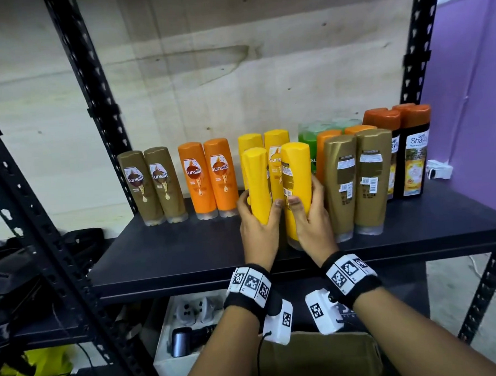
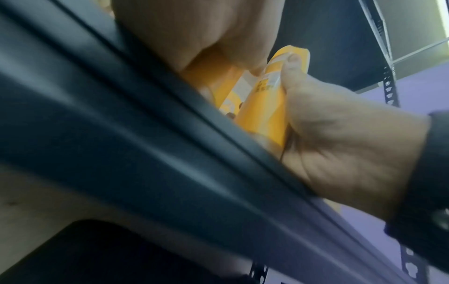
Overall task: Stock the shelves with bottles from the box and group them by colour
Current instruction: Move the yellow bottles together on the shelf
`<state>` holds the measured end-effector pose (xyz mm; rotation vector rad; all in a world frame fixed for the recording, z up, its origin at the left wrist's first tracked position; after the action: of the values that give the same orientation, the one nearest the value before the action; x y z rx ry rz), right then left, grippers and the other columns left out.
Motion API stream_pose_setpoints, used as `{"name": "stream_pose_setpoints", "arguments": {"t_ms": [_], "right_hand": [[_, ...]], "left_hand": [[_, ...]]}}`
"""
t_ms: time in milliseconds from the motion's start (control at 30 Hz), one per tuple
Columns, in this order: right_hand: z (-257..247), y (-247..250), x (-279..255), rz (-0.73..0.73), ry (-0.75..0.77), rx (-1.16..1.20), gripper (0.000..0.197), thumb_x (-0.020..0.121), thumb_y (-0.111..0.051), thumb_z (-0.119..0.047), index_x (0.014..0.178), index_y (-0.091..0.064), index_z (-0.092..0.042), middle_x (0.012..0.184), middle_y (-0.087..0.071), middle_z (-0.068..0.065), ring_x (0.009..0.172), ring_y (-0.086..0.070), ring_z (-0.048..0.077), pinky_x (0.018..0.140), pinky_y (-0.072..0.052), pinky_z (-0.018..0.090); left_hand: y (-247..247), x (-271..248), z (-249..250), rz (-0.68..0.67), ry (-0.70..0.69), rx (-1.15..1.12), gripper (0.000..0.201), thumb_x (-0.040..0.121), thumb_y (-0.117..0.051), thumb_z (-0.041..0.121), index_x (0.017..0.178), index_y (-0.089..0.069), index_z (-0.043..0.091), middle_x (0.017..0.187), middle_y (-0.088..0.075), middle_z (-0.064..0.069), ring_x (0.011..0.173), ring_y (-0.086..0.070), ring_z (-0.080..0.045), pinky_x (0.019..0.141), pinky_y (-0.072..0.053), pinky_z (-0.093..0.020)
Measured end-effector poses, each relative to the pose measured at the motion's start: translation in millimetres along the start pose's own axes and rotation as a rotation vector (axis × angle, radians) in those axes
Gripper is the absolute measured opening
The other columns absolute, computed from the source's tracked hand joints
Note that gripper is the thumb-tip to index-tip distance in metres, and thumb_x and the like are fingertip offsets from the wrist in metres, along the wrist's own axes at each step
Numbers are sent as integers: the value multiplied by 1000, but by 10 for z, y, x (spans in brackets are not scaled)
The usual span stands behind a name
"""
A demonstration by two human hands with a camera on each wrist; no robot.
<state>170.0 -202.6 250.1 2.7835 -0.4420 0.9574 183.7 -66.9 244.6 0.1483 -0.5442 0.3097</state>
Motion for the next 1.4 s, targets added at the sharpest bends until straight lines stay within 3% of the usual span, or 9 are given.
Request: {"name": "stream_pose_setpoints", "arguments": {"t_ms": [100, 267, 367, 467, 533, 633, 733, 967, 1400], "right_hand": [[82, 12, -30, -18, -57, 26, 70, 90, -35, -78, 149, -28, -41, 136, -55, -16, 112, -52, -21, 90, -39, -1], [220, 1, 5, -13, -197, 105, 92, 83, -19, -88, 152, -39, -30, 151, -45, -11, 132, -41, -2, 114, -27, 21], [248, 4, 10, 1, -247, 127, 89, 85, -24, -83, 152, -41, -28, 154, -45, -10, 138, -39, 0, 118, -25, 26], [208, -7, 17, -70, -212, 117, 62, 86, -30, -85, 131, -53, -50, 127, -60, -31, 121, -54, -6, 108, -39, 28], [189, -29, 19, -126, -204, 101, 60, 85, -37, -85, 130, -53, -48, 122, -64, -27, 116, -58, -3, 104, -44, 32], [182, -53, 17, -161, -178, 98, 71, 83, -48, -82, 138, -50, -37, 132, -62, -15, 123, -57, 3, 111, -43, 38], [154, -48, 15, -140, -162, 81, 70, 82, -50, -79, 133, -54, -31, 128, -61, -11, 119, -57, 2, 108, -43, 33], [125, -46, 0, -119, -207, 29, 72, 70, -56, -88, 122, -46, -40, 111, -64, -31, 100, -60, -15, 81, -42, 10], [125, 7, -19, -70, -219, -65, 63, 75, -59, -76, 122, -38, -39, 102, -60, -29, 85, -55, -28, 63, -43, -2]], "left_hand": [[-20, -37, -69, -46, 29, 27, 65, 89, -65, 59, 140, -38, 30, 114, -60, 15, 86, -53, 26, 68, -40, 3], [-9, -45, -7, -58, 57, 1, 80, 78, -51, 81, 139, -38, 32, 117, -61, 13, 93, -59, 8, 72, -40, -3], [17, -70, -34, -65, 117, -40, 88, 72, -28, 97, 137, -37, 38, 118, -58, 15, 102, -56, -8, 78, -41, -20], [74, -51, -53, -53, 217, -130, 80, 74, -14, 98, 134, -39, 53, 130, -56, 17, 118, -53, -14, 102, -41, -35], [102, -27, -104, -54, 303, -157, 96, 73, -13, 99, 148, -38, 45, 151, -49, 7, 136, -47, -21, 117, -34, -47], [94, -34, -93, -83, 338, -146, 104, 71, -15, 101, 153, -36, 41, 156, -46, 3, 142, -44, -23, 119, -32, -51], [94, -54, -64, -80, 334, -145, 103, 73, -16, 100, 153, -38, 38, 155, -47, 3, 142, -44, -22, 119, -32, -51], [90, -75, -27, -75, 313, -178, 99, 75, -18, 98, 152, -39, 39, 152, -50, 4, 139, -47, -20, 118, -33, -51], [104, -70, -44, -79, 280, -150, 92, 82, -16, 91, 154, -33, 37, 153, -47, 1, 137, -46, -20, 117, -34, -47]]}}
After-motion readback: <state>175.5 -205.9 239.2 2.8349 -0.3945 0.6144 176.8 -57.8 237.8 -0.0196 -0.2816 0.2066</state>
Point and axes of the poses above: each hand's wrist, its own x-axis towards the middle knuckle, its own y-axis out of the back of the hand, z = x × y, the point moved 4 cm from there along x, towards the middle knuckle
